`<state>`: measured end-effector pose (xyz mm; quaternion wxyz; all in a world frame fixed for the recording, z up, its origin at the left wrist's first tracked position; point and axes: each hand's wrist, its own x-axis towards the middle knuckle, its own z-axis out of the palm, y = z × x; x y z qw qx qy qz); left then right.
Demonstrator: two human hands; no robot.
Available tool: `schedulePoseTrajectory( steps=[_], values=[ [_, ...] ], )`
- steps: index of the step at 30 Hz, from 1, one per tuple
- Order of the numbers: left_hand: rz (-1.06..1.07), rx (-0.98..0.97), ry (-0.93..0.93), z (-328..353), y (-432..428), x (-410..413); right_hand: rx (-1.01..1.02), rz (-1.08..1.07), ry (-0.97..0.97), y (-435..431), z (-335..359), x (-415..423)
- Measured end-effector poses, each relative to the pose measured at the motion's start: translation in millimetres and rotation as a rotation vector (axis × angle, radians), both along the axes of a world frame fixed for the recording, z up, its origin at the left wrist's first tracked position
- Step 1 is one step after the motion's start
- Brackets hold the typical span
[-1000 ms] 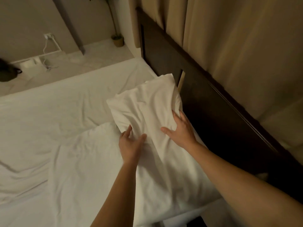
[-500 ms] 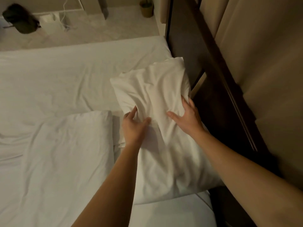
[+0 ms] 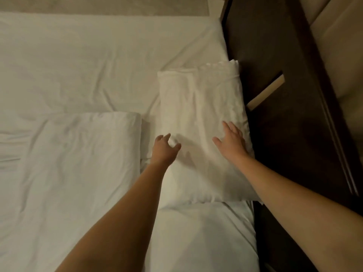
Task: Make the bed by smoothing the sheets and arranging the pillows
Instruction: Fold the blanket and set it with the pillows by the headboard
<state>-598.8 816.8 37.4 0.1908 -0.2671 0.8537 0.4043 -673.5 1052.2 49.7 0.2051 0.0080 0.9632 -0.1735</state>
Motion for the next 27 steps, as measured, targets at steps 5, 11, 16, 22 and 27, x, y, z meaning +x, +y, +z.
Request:
schedulePoseTrajectory(
  steps=[5,11,16,22,27],
  values=[
    [0.011,-0.318,-0.188,-50.5,-47.9,72.0,0.045,0.290,-0.001,-60.4,-17.2,17.2],
    [0.081,-0.374,-0.125,-92.2,-92.7,133.3,0.069,0.620,-0.020,-147.7,-45.9,35.6],
    [0.076,-0.368,-0.078,-129.4,-111.0,149.0,0.155,0.859,-0.082,-198.3,-82.0,46.6],
    [0.022,-0.359,-0.059,-148.0,-120.9,162.9,0.489,1.114,-0.178,-207.5,-108.2,41.4],
    [-0.001,-0.415,-0.064,-143.2,-121.3,168.8,0.632,1.169,-0.038,-198.5,-75.0,37.6]
  ],
)
